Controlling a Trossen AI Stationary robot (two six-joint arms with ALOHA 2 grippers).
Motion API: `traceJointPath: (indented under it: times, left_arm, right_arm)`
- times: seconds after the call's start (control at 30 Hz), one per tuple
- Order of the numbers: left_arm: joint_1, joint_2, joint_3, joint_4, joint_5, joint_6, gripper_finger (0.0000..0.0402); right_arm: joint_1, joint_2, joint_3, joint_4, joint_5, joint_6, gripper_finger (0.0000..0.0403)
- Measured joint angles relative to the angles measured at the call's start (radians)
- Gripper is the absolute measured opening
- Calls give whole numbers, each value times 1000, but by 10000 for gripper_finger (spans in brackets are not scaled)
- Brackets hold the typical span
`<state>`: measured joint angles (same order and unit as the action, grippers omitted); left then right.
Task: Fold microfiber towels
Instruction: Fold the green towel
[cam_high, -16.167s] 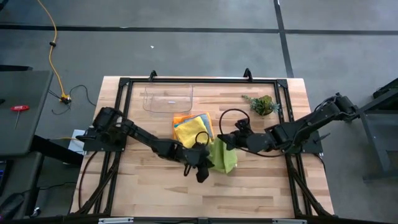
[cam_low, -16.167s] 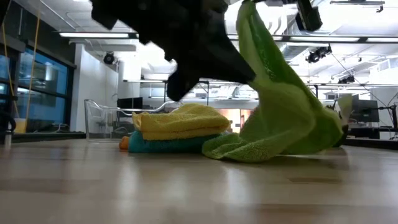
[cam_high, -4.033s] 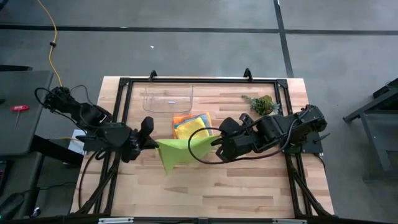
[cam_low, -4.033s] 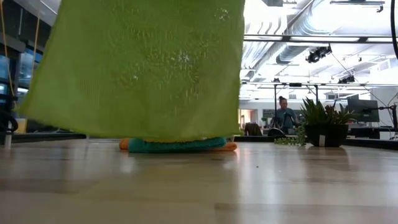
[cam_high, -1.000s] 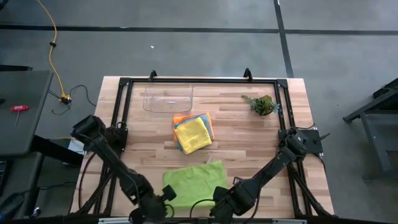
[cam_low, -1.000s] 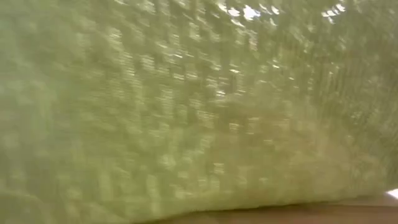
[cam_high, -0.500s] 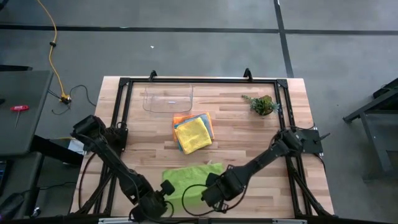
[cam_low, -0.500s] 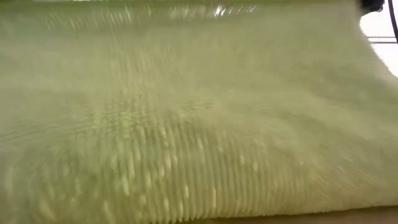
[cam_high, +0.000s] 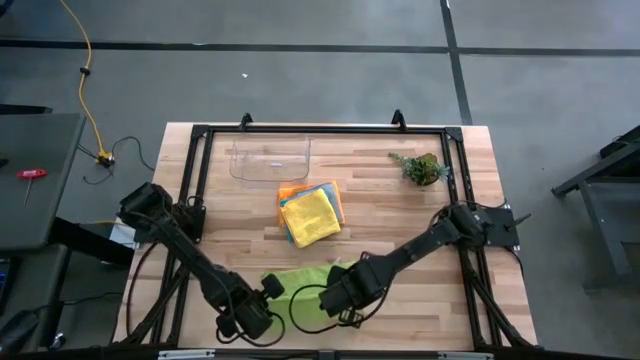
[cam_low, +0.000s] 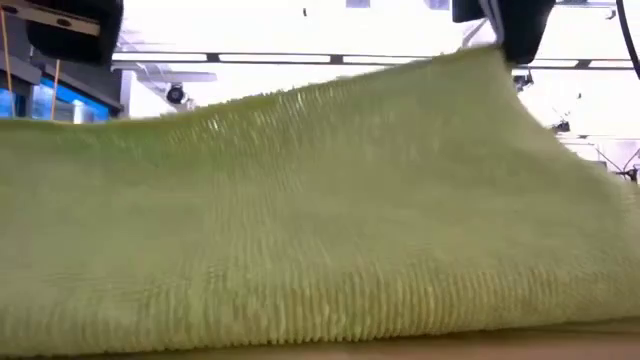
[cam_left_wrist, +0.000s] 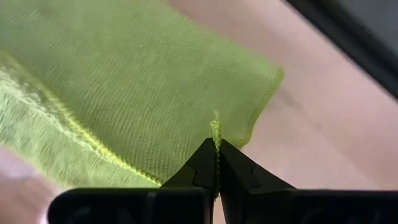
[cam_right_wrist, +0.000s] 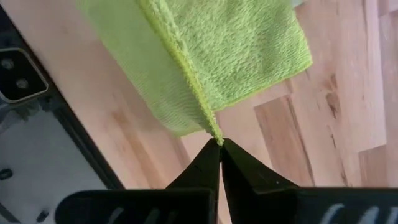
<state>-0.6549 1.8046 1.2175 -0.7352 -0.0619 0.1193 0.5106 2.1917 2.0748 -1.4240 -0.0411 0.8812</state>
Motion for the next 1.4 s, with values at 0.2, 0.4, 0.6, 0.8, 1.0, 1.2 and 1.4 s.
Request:
traceJointPath:
  times: [0.2,0.4,0.6,0.8,1.0,1.2,1.4]
  left_arm:
    - [15,0,0,-52,-30,0,0]
    - [44,0,0,-58,-32,10,0]
    - [79,0,-10,-66,-29,51,0]
    - [106,0,-10,-68,-29,42,0]
    - [136,5,-16,-89,-25,41,0]
    - [167,5,-88,-71,-25,41,0]
    - [170,6,-110,-44,-37,41,0]
  right_arm:
    - [-36,-1,-129,68,-71,-7,0]
    - [-40,-1,-196,118,-84,10,0]
    - [-57,0,-238,168,-87,35,0]
    - [-78,0,-260,171,-72,35,0]
    - [-100,0,-260,172,-56,25,0]
    - [-106,0,-260,171,-46,17,0]
    - [-105,0,-259,168,-41,32,0]
